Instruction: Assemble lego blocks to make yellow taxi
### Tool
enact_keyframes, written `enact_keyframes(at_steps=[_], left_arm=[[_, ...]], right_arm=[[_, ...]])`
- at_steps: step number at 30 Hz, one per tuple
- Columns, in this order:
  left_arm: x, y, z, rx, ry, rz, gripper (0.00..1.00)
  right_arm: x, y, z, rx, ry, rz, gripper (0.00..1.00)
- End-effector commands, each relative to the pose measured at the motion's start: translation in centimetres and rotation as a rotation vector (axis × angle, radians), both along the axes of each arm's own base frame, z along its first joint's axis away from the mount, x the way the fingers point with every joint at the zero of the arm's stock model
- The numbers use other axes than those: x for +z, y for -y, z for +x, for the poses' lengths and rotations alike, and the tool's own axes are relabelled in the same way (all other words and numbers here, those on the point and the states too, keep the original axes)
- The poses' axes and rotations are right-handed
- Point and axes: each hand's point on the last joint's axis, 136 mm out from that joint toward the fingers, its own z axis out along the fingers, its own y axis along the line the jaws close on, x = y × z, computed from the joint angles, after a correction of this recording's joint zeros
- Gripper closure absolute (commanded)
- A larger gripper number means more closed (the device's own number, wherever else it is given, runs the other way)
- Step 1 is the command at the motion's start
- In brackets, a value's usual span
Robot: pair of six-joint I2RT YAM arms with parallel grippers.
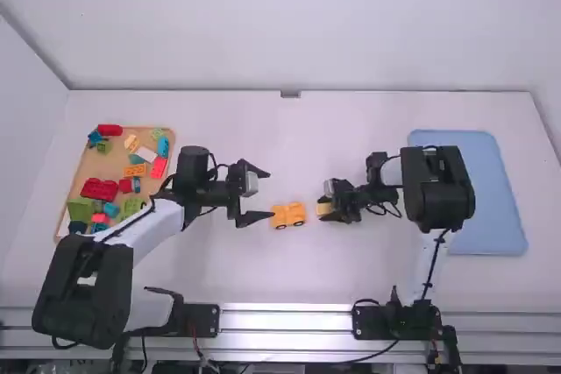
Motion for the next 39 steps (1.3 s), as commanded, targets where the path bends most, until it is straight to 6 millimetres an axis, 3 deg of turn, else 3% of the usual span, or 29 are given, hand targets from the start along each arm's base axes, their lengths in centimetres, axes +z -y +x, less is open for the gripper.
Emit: enact_keyframes(at_steps=[1,6,11,15,17,23,27,31,39], left_arm=[[-0.1,0.1,-0.4,-0.018,-0.021,-0.018,0.01],[-0.1,0.1,-0.4,-0.018,-0.021,-0.018,0.01],[-0.1,0.1,-0.5,-0.018,-0.023,-0.017,0.01],[-1.0,0.0,-0.6,-0.029,-0.026,-0.001,0.01],[-1.9,0.2,-0.7,-0.043,-0.040,0.005,0.01],[-6.9,1.9,-1.0,-0.088,-0.120,0.051,0.01],[-9.7,2.6,-0.9,-0.070,-0.186,0.085,0.01],[-11.5,2.9,-1.1,-0.073,-0.231,0.088,0.01],[-14.6,3.0,-0.4,0.004,-0.279,0.151,0.01]], right_arm=[[-1.2,0.8,-0.8,-0.011,-0.044,-0.055,0.57],[-1.3,1.0,-0.8,-0.017,-0.048,-0.055,0.62],[-1.2,0.9,-0.8,-0.016,-0.047,-0.052,0.85],[0.4,0.7,-0.5,-0.023,-0.072,-0.009,0.86],[1.5,0.8,-0.3,-0.021,-0.080,-0.001,0.86],[6.1,0.0,0.5,0.038,0.001,-0.001,0.85],[7.8,-0.7,1.6,0.000,0.040,-0.032,0.85],[8.8,-1.7,2.1,-0.031,0.076,-0.084,0.88],[9.3,-3.9,-0.3,0.029,0.148,-0.064,0.88]])
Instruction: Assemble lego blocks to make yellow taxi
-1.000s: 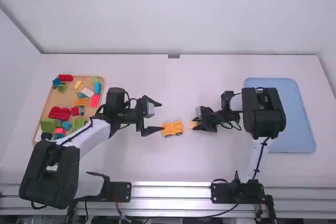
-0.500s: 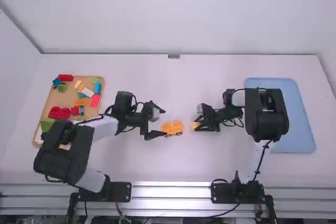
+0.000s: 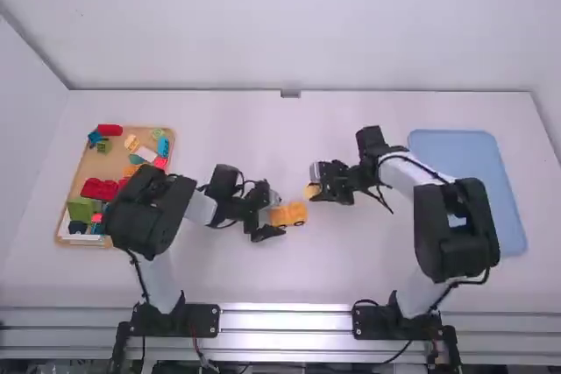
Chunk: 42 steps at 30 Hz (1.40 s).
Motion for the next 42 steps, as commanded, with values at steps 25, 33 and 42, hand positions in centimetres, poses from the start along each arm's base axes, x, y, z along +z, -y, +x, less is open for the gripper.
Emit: enact_keyframes(at_steps=[25,33,42], left_arm=[[-2.1,0.4,-0.2,0.006,0.162,0.114,0.45],[-2.1,0.5,0.1,-0.142,0.179,0.161,0.54],[-1.6,1.1,0.0,-0.188,0.199,0.147,0.64]], right_arm=[[-0.4,-2.6,-3.0,0.011,-0.108,0.028,0.91],[-1.8,-3.3,-3.4,-0.039,-0.133,0.039,0.91],[-3.2,-3.1,-3.7,-0.093,-0.139,0.056,0.93]])
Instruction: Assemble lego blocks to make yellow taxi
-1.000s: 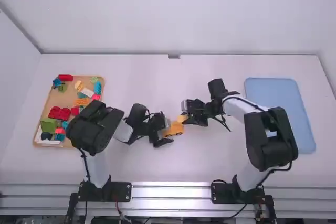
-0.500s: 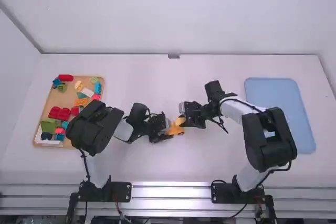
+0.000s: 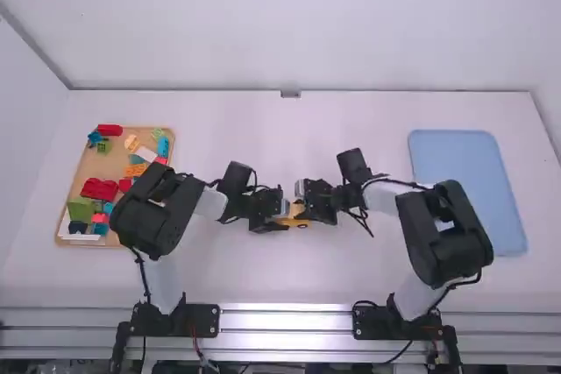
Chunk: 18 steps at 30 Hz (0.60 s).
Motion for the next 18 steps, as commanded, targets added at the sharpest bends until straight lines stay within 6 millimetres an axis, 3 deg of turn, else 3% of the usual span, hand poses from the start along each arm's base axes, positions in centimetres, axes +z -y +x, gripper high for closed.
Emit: enact_keyframes(at_steps=[1,18], left_arm=[[-0.3,0.0,-0.3,-0.024,0.006,0.001,0.63],[-0.1,0.1,-1.3,-0.044,-0.037,-0.035,0.58]], right_arm=[[-0.1,0.5,-0.5,-0.042,-0.045,0.011,0.93],[-2.5,2.0,0.0,-0.149,-0.007,-0.043,0.96]])
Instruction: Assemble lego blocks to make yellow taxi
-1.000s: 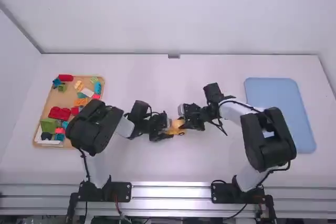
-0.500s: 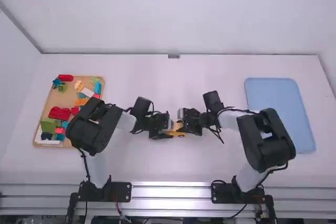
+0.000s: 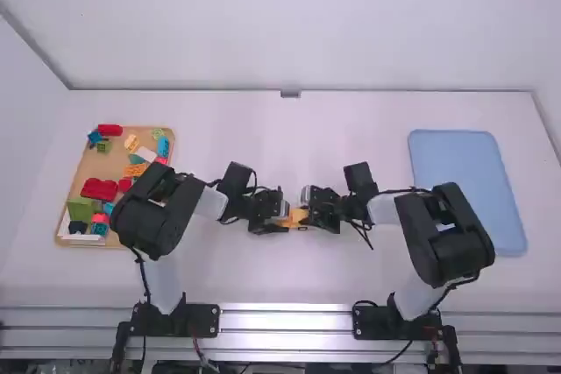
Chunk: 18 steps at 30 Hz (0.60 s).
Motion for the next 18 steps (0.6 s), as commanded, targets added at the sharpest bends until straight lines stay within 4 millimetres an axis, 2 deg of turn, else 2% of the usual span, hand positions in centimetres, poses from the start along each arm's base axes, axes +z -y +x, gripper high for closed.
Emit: enact_keyframes(at_steps=[1,8,14,18], left_arm=[[-0.2,0.0,-0.8,-0.021,-0.027,-0.021,0.58],[-0.4,0.0,-1.3,-0.027,-0.046,-0.014,0.62],[-0.4,0.0,-1.3,-0.024,-0.055,-0.014,0.64],[-0.4,0.1,-1.4,-0.027,-0.052,-0.014,0.61]], right_arm=[[0.0,0.6,0.3,-0.027,0.008,-0.016,0.96],[0.3,0.5,-0.7,0.032,0.026,0.015,0.98],[0.2,0.5,-0.5,0.041,0.045,0.013,0.99],[0.0,-0.3,-0.9,0.070,0.029,0.066,0.99]])
